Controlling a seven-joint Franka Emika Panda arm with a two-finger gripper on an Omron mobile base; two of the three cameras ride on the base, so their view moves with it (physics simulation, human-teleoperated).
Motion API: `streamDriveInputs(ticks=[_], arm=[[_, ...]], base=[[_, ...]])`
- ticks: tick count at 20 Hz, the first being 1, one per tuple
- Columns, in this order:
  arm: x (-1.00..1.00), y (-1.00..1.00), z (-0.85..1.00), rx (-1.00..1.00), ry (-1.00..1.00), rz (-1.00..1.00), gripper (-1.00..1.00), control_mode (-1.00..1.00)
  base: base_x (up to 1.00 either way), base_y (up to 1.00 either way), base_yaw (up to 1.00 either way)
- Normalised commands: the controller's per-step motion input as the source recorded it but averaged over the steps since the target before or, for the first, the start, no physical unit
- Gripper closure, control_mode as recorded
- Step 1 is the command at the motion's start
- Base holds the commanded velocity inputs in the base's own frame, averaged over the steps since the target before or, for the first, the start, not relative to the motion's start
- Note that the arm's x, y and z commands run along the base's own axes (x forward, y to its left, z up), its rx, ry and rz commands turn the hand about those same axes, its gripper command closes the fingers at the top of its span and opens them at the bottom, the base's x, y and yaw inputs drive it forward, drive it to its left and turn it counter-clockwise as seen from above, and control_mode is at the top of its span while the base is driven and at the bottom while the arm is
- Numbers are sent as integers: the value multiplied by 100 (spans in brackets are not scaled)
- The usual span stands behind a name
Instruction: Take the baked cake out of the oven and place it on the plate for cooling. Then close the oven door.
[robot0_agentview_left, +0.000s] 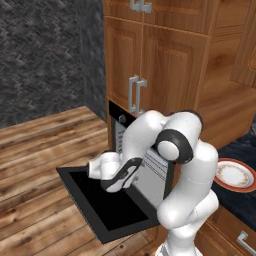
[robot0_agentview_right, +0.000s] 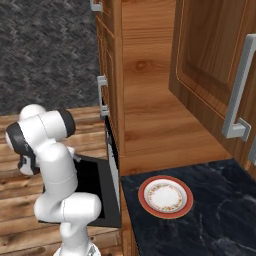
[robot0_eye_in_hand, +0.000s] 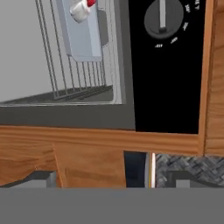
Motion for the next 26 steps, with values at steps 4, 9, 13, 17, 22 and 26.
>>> streamDriveInputs(ticks=[4, 9, 13, 17, 22, 26], arm=[[30, -1, -4, 0, 0, 0, -100, -100], [29, -7, -12, 0, 0, 0, -100, -100], [26, -12, -21, 0, 0, 1, -100, -100], [30, -11, -23, 0, 0, 1, -100, -100], [30, -14, -25, 0, 0, 2, -100, -100], [24, -6, -27, 0, 0, 1, -100, -100]], base=[[0, 0, 0], [0, 0, 0], [0, 0, 0], [0, 0, 0], [0, 0, 0], [0, 0, 0]])
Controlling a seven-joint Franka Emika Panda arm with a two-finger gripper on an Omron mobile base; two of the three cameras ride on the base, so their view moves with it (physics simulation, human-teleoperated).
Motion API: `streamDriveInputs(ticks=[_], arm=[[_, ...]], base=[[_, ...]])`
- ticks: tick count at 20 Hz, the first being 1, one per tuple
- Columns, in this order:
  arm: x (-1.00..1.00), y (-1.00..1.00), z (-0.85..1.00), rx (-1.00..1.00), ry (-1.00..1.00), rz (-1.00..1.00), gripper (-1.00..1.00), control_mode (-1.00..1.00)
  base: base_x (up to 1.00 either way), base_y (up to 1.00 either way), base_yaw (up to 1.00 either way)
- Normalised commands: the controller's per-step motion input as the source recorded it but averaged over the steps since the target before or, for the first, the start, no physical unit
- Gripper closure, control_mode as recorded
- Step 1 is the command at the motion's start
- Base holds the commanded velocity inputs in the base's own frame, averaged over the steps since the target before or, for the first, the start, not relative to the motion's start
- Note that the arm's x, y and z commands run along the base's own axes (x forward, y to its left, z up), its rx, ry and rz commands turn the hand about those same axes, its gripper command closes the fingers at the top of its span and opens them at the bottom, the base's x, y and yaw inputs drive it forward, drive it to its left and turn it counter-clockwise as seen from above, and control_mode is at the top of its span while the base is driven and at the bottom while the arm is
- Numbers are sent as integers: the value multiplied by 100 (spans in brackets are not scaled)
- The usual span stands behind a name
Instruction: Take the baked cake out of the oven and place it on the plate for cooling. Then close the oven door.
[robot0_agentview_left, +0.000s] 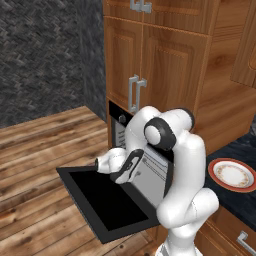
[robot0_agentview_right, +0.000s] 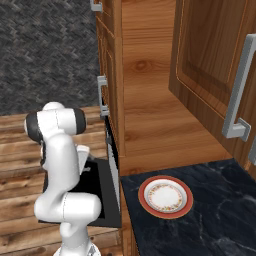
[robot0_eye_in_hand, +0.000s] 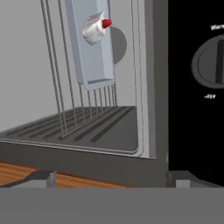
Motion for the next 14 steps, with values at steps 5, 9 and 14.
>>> streamDriveInputs(ticks=[5, 9, 14], arm=[[23, -1, -20, 0, 0, 0, -100, -100], [25, -3, -10, 0, 0, 0, -100, -100], [40, -7, -9, 0, 0, 0, -100, -100]], base=[[0, 0, 0], [0, 0, 0], [0, 0, 0]])
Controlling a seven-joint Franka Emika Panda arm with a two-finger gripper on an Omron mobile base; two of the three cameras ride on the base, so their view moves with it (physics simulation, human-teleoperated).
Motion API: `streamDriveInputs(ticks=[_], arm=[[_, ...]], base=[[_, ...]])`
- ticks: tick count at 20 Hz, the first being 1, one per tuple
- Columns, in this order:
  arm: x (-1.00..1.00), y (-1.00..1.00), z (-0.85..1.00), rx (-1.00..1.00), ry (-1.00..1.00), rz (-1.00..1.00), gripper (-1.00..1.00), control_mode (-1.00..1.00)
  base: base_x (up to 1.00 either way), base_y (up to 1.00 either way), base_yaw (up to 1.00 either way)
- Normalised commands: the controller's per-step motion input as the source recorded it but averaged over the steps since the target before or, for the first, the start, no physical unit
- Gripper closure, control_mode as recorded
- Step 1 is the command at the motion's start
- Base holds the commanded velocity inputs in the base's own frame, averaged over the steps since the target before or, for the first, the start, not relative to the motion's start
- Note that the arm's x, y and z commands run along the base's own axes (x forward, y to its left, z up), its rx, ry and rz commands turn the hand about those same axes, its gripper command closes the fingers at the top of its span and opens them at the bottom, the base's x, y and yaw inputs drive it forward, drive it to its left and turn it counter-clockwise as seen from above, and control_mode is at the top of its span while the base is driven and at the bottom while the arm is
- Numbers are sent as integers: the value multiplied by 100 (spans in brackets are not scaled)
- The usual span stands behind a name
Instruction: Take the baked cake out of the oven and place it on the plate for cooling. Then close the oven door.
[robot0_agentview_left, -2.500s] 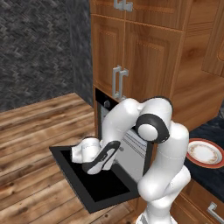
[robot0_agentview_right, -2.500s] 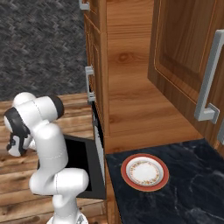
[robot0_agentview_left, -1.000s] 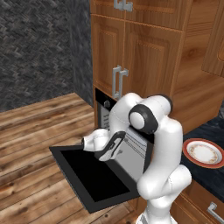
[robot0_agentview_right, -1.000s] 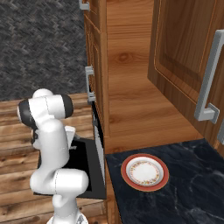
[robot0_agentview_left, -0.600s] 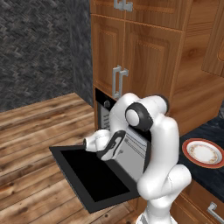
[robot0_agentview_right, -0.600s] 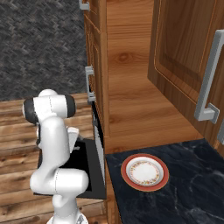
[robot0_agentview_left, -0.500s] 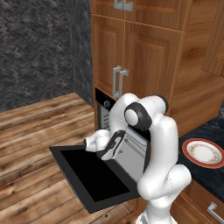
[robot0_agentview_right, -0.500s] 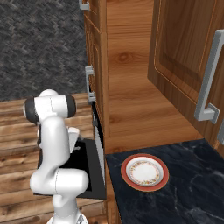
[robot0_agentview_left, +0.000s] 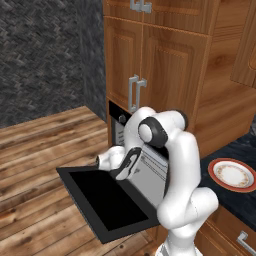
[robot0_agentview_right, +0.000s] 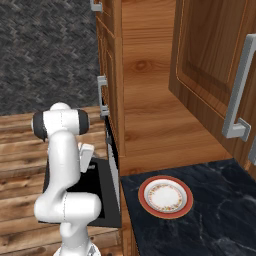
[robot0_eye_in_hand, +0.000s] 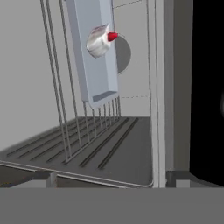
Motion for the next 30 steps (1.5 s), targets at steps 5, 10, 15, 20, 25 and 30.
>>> streamDriveInputs(ticks=[5, 10, 15, 20, 25, 30], arm=[[41, -9, -17, 0, 0, 0, -100, -100], [36, -7, -19, 0, 0, 0, -100, -100], [34, -11, -21, 0, 0, 0, -100, -100], [30, -11, -28, 0, 0, 0, -100, -100], [26, -9, -31, 0, 0, 0, -100, -100], [26, -11, -15, 0, 0, 0, -100, -100]], base=[[0, 0, 0], [0, 0, 0], [0, 0, 0], [0, 0, 0], [0, 0, 0], [0, 0, 0]])
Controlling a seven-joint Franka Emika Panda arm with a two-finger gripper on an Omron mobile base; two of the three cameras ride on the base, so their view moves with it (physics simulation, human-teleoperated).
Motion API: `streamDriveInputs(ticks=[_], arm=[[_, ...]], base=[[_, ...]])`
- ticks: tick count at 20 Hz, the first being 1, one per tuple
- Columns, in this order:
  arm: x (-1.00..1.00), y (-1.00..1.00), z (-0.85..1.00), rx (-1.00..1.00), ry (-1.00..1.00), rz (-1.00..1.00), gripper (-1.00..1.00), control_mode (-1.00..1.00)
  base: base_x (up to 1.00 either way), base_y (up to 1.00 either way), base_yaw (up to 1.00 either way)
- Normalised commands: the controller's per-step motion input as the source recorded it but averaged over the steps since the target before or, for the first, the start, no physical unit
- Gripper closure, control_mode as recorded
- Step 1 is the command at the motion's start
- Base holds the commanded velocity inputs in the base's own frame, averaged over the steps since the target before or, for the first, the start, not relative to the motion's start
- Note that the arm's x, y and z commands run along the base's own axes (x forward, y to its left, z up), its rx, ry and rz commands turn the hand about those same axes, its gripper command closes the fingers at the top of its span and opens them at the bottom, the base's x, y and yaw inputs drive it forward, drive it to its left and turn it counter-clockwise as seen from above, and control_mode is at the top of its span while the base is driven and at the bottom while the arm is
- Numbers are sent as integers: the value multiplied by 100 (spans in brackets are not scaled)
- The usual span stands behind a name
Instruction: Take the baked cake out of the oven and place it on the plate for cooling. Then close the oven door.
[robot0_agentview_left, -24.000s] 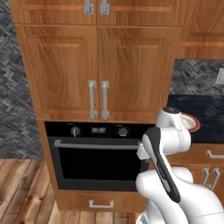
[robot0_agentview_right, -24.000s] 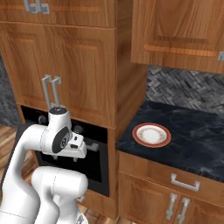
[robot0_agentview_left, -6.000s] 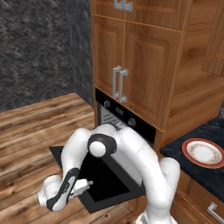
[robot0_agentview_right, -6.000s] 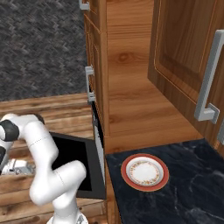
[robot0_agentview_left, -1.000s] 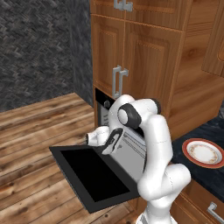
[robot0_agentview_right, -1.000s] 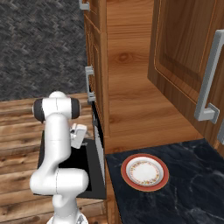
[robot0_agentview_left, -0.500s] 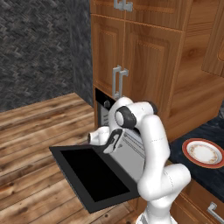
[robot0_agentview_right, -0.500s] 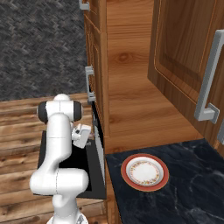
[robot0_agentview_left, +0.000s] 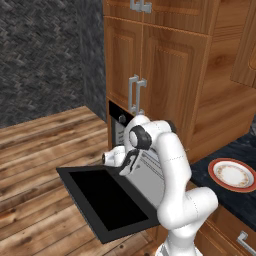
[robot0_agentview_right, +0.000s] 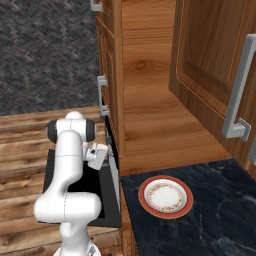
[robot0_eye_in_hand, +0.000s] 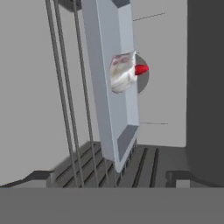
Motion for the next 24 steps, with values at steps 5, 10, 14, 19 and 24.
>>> streamDriveInputs(ticks=[5, 10, 14, 19, 24], arm=[[26, -14, -9, 0, 0, 0, -100, -100], [25, -6, -32, 0, 0, 0, -100, -100], [26, -5, -32, 0, 0, 0, -100, -100], [24, -4, -22, 0, 0, 0, -100, -100], [26, -7, -25, 0, 0, 0, -100, -100]], base=[[0, 0, 0], [0, 0, 0], [0, 0, 0], [0, 0, 0], [0, 0, 0]])
